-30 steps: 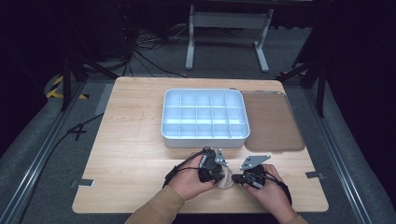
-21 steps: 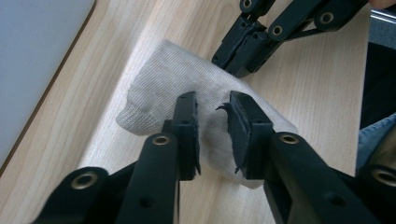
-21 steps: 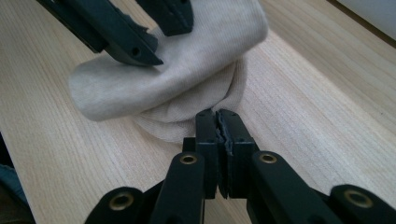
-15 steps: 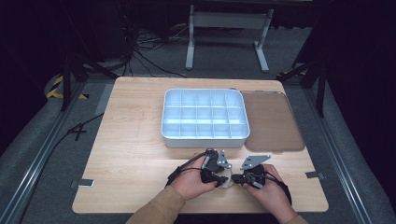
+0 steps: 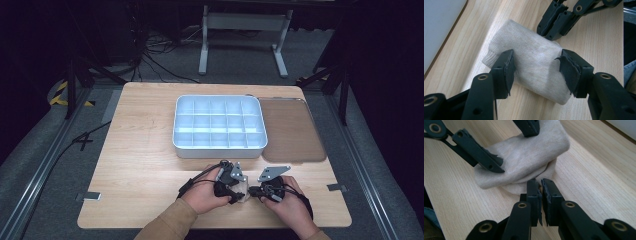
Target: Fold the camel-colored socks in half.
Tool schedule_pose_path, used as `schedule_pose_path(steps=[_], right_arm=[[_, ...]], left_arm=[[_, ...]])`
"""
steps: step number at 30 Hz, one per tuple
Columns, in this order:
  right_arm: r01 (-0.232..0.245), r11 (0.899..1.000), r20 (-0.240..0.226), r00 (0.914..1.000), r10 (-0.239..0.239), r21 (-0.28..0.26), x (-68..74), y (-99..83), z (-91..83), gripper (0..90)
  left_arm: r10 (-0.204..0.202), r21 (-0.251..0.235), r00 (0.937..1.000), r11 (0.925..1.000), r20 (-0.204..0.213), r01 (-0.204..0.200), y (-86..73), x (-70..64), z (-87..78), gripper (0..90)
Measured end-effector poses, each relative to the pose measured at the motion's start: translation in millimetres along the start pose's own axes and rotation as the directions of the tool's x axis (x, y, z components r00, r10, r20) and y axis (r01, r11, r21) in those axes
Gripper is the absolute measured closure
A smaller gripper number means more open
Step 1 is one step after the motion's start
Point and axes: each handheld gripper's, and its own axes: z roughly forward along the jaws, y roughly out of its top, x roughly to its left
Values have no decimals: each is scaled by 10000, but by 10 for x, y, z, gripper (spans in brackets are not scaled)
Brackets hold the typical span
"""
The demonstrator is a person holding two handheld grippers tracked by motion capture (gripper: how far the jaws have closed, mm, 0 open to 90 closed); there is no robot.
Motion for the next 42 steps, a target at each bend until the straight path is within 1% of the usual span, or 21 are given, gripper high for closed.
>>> schedule_pose_path(steps=[2,3,9,13,14,15,16,19,21,22,23,24,26,27,28,31,32,35,37,41,42], right_arm=[[-61,10000,36,10000,62,-78,-10,4,-29,809],[-153,9998,60,9999,154,-120,-14,6,-52,792],[-725,9933,300,9967,754,-905,-29,38,-182,672],[-1226,9789,189,9917,1273,-1634,-23,74,-199,587],[-1257,9766,165,9913,1305,-1743,-23,80,-191,561],[-1257,9766,165,9913,1305,-1743,-23,80,-191,561],[-1347,9717,139,9900,1400,-1940,-19,94,-173,538],[-1365,9679,162,9896,1431,-2109,-10,131,-116,515],[-1439,9666,103,9887,1495,-2121,-6,139,-106,511],[-1467,9660,93,9883,1522,-2128,-3,148,-83,505],[-1467,9660,93,9883,1522,-2128,-3,148,-83,505],[-1552,9666,35,9872,1593,-2041,-2,162,-29,488],[-1756,9632,-128,9842,1767,-2035,3,169,13,474],[-1786,9645,-127,9837,1796,-1944,4,169,37,472],[-1783,9655,-110,9837,1795,-1899,2,167,51,467],[-2020,9622,-250,9793,2009,-1828,-13,164,89,455],[-2034,9628,-226,9790,2026,-1781,-23,161,100,453],[-2147,9630,-325,9767,2122,-1626,-36,152,126,443],[-2246,9629,-466,9744,2201,-1493,-42,144,157,439],[-2460,9593,-768,9684,2372,-1384,-51,130,191,464],[-2573,9570,-882,9650,2471,-1339,-55,127,195,466]], left_arm=[[60,17,10000,10000,15,-60,0,3,-1,454],[7,10,10000,10000,-3,-7,0,-1,-1,454],[-26,39,10000,10000,-11,26,2,-4,-2,452],[56,81,10000,10000,-11,-56,2,-8,-6,440],[56,81,10000,10000,-11,-56,2,-8,-6,435],[42,65,10000,10000,-39,-41,-1,-13,-5,435],[96,74,9999,9999,-64,-96,-1,-10,-7,429],[-20,53,10000,10000,-70,20,-13,-16,-14,420],[-10,28,10000,10000,-71,10,-20,-15,-15,416],[-154,-25,9999,9999,-62,154,-41,-24,-16,416],[-154,-25,9999,9999,-62,154,-41,-24,-16,408],[-152,-8,9999,9999,-42,152,-46,-20,-19,408],[-288,-1,9996,9996,-42,288,-56,-22,-23,402],[-312,-1,9995,9995,-50,312,-59,-25,-23,401],[-296,0,9995,9996,-59,296,-61,-28,-22,401],[-205,9,9998,9998,-67,205,-64,-27,-23,400],[-175,52,9998,9998,-58,176,-64,-24,-27,399],[-250,52,9997,9997,-73,251,-71,-30,-27,399],[-241,47,9997,9997,-88,242,-76,-40,-25,398],[-223,137,9997,9997,-92,224,-85,-54,-35,396],[-257,162,9996,9995,-100,258,-90,-57,-38,396]])
